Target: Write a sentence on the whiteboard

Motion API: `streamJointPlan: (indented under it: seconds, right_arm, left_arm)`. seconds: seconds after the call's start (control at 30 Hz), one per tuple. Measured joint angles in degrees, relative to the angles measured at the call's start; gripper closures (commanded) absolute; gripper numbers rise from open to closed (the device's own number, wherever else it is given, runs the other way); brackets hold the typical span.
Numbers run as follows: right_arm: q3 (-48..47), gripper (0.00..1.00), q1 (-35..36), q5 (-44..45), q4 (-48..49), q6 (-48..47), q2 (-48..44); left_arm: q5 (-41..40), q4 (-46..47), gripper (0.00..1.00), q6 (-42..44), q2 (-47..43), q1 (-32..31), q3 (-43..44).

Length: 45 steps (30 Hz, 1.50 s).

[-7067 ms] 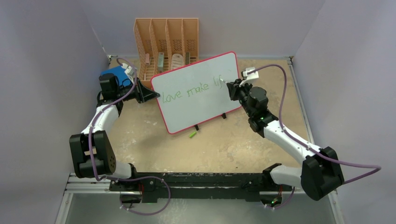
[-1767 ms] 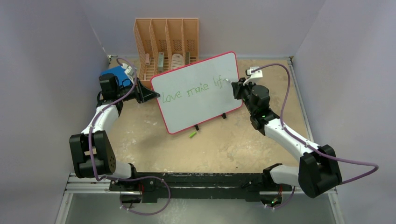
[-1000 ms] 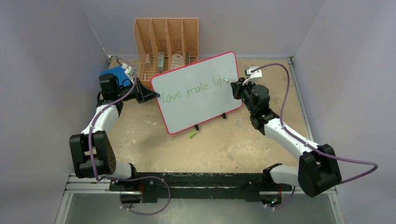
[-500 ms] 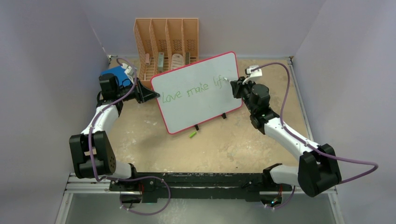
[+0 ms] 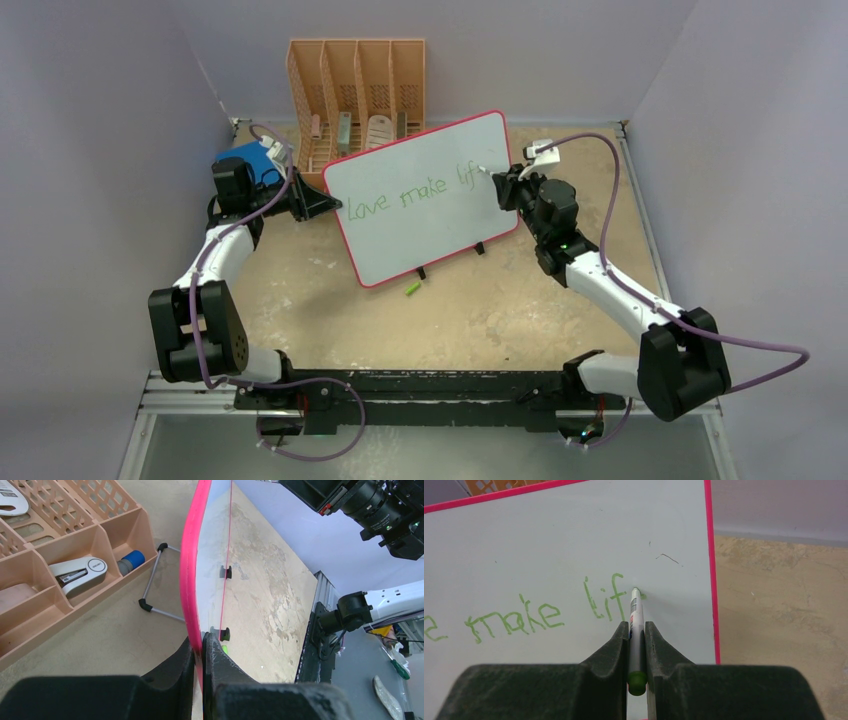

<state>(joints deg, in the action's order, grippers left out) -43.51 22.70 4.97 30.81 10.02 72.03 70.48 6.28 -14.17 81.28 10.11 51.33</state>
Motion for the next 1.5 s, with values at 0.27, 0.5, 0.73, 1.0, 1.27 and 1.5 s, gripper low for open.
streamJointPlan:
  seconds: [0.27,0.5,0.73,1.0,1.27,1.5]
  right_arm:
    - [0.0,1.0,0.0,-0.37,-0.02,-0.15,0.0]
    - [0.02,1.0,0.0,-1.55,-0.11,-0.13,-0.07]
    - [1.03,1.0,0.0,-1.6,-0.26,0.04,-0.55]
    - [2.21,1.0,0.0,-1.44,-0.59,0.07,-1.22]
    - [2.34,1.0,0.0,-0.11,-1.22,0.72,-1.22]
    - [2.34,1.0,0.0,0.81,-1.49,1.6,-1.22]
  left_arm:
    - [0.0,0.0,1.0,0.0,-0.09,0.0,0.0]
    - [0.0,0.0,1.0,0.0,-0.09,0.0,0.0]
    - [-0.02,0.0,1.0,-0.02,-0.09,0.0,0.0]
    - [-0.02,0.0,1.0,-0.02,-0.11,0.0,0.0]
    - [-0.02,0.0,1.0,-0.02,-0.11,0.0,0.0]
    - [-0.02,0.0,1.0,-0.04,-0.2,0.0,0.0]
